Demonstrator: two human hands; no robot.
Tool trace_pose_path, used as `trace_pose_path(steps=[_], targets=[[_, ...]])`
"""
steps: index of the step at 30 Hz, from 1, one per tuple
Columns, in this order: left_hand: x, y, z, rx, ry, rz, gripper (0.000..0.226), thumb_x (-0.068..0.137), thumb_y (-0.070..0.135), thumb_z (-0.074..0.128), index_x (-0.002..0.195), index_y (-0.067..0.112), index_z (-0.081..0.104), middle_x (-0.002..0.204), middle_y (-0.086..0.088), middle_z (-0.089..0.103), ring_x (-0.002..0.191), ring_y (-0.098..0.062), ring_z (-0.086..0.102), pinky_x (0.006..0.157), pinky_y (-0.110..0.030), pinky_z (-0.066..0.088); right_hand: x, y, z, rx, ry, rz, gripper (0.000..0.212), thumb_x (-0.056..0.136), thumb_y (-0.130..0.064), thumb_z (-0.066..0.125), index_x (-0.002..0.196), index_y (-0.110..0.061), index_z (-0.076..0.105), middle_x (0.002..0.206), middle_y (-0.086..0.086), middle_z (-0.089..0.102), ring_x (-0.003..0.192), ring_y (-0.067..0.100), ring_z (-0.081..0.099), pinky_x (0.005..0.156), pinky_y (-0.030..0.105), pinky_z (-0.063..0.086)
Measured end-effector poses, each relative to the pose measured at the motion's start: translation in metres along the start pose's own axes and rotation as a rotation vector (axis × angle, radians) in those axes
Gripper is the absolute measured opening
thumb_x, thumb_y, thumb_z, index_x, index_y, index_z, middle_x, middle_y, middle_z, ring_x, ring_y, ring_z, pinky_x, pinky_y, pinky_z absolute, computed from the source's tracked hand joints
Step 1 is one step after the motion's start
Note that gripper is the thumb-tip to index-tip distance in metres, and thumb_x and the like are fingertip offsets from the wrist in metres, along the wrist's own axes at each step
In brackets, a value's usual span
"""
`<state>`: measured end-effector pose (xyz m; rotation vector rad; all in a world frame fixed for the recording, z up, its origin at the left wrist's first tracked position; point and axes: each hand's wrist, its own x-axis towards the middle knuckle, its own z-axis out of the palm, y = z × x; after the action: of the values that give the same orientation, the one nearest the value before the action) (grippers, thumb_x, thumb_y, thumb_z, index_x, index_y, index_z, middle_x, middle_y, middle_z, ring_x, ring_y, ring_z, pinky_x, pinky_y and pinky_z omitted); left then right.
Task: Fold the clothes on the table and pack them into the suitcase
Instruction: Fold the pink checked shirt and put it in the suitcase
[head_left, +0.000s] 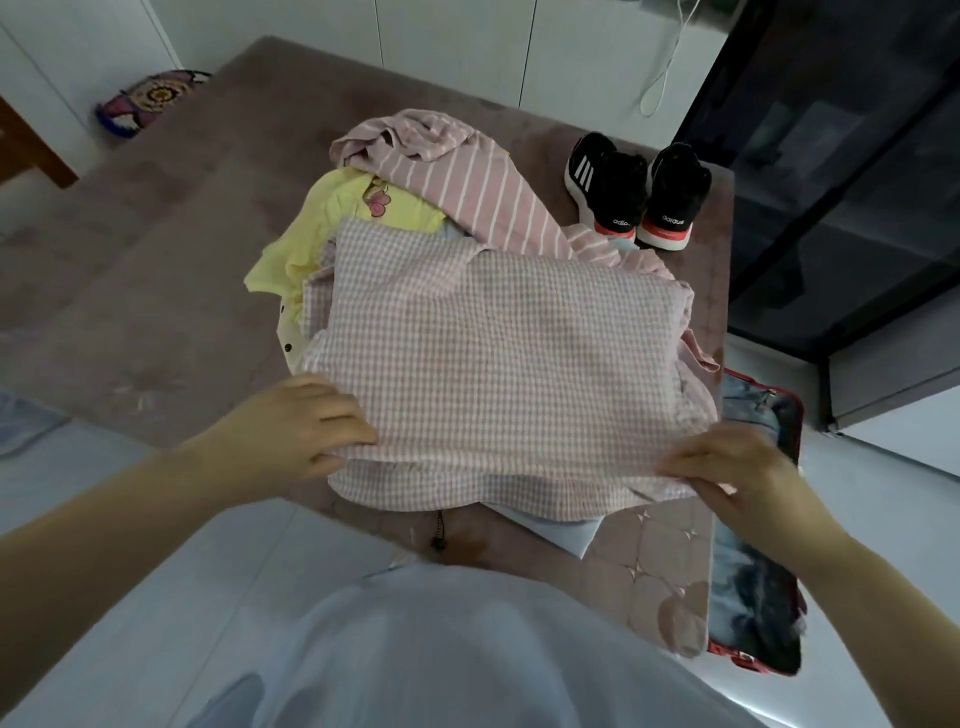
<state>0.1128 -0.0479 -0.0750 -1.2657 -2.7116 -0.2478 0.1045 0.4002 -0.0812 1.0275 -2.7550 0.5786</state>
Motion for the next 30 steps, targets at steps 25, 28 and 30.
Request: trace_pose_path(steps=[25, 28, 30], targets=[[0.104, -0.095, -0.031, -0.428, 0.223, -0.996, 0.022, 0.086, 0.028, 0.063, 0.097, 0.009, 0.071, 0.094, 0.001, 0.065, 0.09, -0.011, 0.054, 0.068, -0.012, 0.036, 0.134, 0.08, -0.013, 0.192, -0.329, 0.752, 0.039, 0.08, -0.04, 0.069, 0.083, -0.002, 0.06, 0.075, 0.011, 0.056, 0.075, 0.024, 0.052, 0.067, 0.031, 0.038], [0.098, -0.101, -0.051, -0.55, 0.316, -1.015, 0.021, 0.086, 0.03, 0.063, 0.096, 0.013, 0.07, 0.09, -0.003, 0.066, 0.082, -0.012, 0.058, 0.067, -0.009, 0.039, 0.121, 0.096, -0.038, 0.603, -0.173, 0.812, 0.049, 0.061, -0.053, 0.08, 0.085, -0.012, 0.068, 0.087, 0.012, 0.068, 0.08, 0.029, 0.062, 0.08, 0.041, 0.049], [0.101, -0.107, -0.058, -0.571, 0.354, -1.022, 0.02, 0.086, 0.032, 0.063, 0.094, 0.015, 0.069, 0.081, 0.0, 0.064, 0.073, -0.005, 0.055, 0.063, -0.009, 0.04, 0.12, 0.103, -0.041, 0.776, -0.023, 0.833, 0.06, 0.051, -0.061, 0.082, 0.082, -0.012, 0.066, 0.089, 0.017, 0.067, 0.082, 0.033, 0.062, 0.082, 0.049, 0.05]])
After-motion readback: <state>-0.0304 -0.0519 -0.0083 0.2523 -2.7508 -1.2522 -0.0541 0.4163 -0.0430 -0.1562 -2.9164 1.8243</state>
